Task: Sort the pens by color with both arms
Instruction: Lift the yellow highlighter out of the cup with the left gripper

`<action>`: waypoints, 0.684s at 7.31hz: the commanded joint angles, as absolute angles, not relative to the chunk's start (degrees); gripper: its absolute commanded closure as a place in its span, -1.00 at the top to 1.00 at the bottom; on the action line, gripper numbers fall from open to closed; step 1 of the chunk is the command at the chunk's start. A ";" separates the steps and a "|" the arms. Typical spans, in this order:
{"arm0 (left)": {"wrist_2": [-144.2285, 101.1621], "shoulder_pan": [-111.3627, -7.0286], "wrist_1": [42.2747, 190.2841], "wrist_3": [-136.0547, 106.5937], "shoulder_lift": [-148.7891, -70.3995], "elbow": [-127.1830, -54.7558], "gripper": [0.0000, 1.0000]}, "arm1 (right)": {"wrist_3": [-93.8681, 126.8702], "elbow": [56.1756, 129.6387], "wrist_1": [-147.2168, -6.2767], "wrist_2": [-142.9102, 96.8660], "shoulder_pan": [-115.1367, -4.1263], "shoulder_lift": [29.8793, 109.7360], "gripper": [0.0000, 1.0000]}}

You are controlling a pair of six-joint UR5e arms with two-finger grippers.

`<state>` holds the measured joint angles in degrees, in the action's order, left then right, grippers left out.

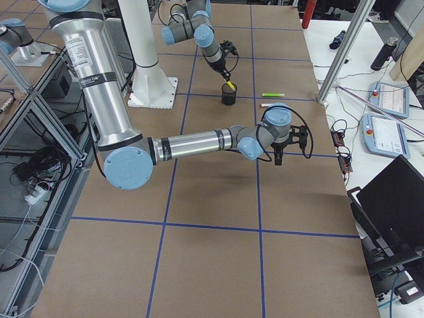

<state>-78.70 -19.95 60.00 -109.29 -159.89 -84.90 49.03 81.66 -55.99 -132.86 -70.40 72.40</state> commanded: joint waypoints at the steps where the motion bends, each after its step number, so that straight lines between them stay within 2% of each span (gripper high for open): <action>1: -78.75 -23.27 56.43 -103.21 -158.74 -92.78 -1.00 | 50.27 81.83 -55.90 -132.89 -70.40 72.07 1.00; 3: -78.49 -28.27 60.52 -96.53 -155.32 -94.75 -1.00 | 51.23 82.26 -55.90 -132.89 -70.31 71.98 1.00; 5: -78.31 -32.94 81.63 -92.40 -145.77 -94.22 -1.00 | 51.68 82.70 -55.64 -133.15 -70.14 71.46 1.00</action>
